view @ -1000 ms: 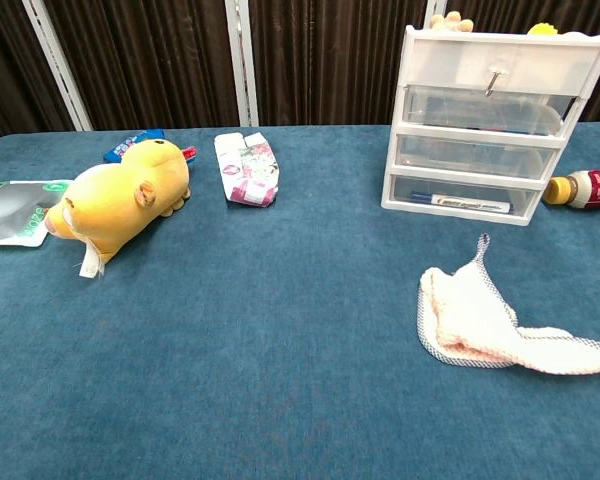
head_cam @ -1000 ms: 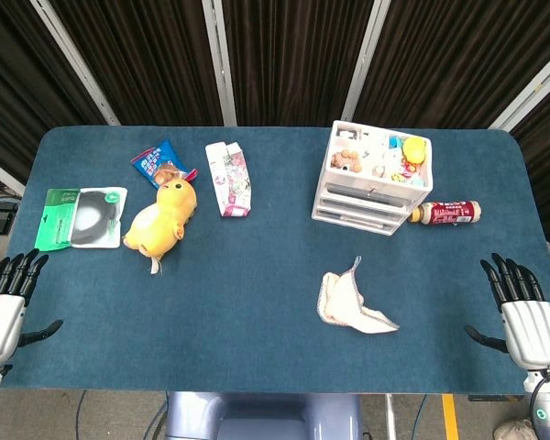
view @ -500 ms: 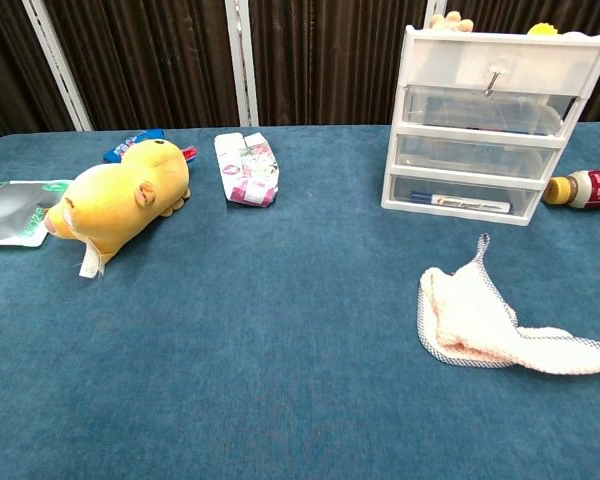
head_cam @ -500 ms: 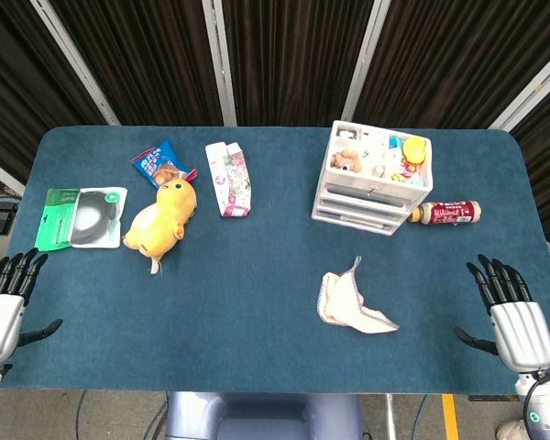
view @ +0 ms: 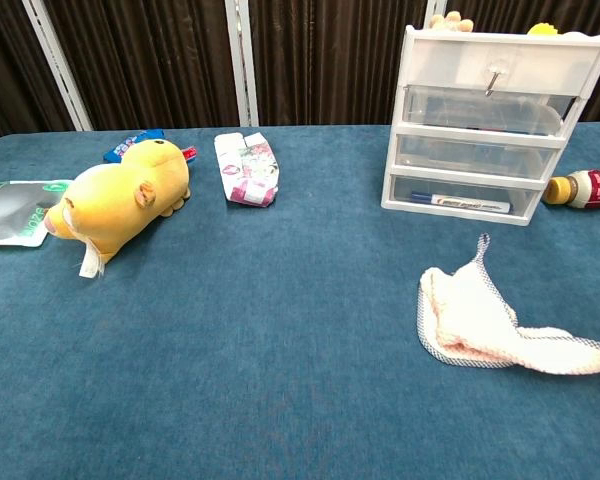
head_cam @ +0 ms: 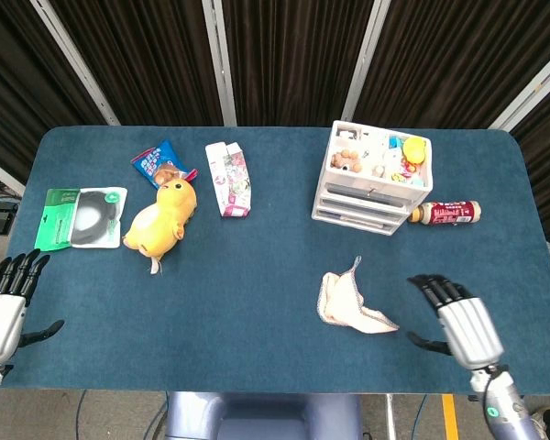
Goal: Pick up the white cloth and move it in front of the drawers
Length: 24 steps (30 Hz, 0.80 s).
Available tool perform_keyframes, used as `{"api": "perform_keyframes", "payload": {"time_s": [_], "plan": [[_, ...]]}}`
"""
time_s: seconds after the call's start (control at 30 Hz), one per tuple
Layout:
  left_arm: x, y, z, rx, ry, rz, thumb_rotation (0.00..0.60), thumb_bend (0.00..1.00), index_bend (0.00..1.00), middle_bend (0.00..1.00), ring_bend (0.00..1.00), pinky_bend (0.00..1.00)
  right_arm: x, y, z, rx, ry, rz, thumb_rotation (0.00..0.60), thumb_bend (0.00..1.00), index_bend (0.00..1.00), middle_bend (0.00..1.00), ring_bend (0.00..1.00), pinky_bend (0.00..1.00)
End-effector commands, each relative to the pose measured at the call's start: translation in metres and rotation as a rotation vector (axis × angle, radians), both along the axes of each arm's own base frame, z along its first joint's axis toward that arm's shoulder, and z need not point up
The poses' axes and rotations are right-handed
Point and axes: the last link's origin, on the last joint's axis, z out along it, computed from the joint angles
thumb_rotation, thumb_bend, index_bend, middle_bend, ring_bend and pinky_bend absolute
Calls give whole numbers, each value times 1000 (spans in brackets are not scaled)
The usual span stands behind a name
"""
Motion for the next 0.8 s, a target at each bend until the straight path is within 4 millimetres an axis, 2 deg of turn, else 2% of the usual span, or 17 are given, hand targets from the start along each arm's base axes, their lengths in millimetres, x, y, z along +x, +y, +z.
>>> {"api": "perform_keyframes", "payload": {"time_s": [0.03, 0.1, 0.17, 0.27, 0.47, 0.63, 0.8], "plan": [[0, 0, 0, 2, -1, 0, 600, 5, 0, 0, 0, 0, 21, -5, -28, 75, -4, 30, 600, 0, 239, 332, 304, 518], [0, 0, 1, 2, -3, 1, 600, 4, 0, 0, 0, 0, 30, -8, -43, 104, 15, 38, 600, 0, 246, 329, 287, 516], [-1, 1, 2, 2, -6, 4, 600, 4, 0, 0, 0, 0, 40, -11, -74, 157, 46, 46, 600, 0, 251, 327, 281, 513], [-1, 1, 3, -1, -11, 5, 600, 6, 0, 0, 0, 0, 42, -18, -94, 149, 81, 31, 600, 0, 256, 318, 269, 512], [-1, 1, 3, -5, -16, 5, 600, 3, 0, 0, 0, 0, 39, -27, -114, 144, 114, 2, 600, 0, 265, 293, 225, 490], [-1, 1, 3, -9, -21, 9, 600, 5, 0, 0, 0, 0, 34, -34, -124, 127, 150, -11, 600, 0, 278, 268, 191, 441], [-1, 1, 2, -13, -24, 12, 600, 8, 0, 0, 0, 0, 27, -38, -131, 126, 160, -31, 600, 0, 326, 275, 199, 437]]}}
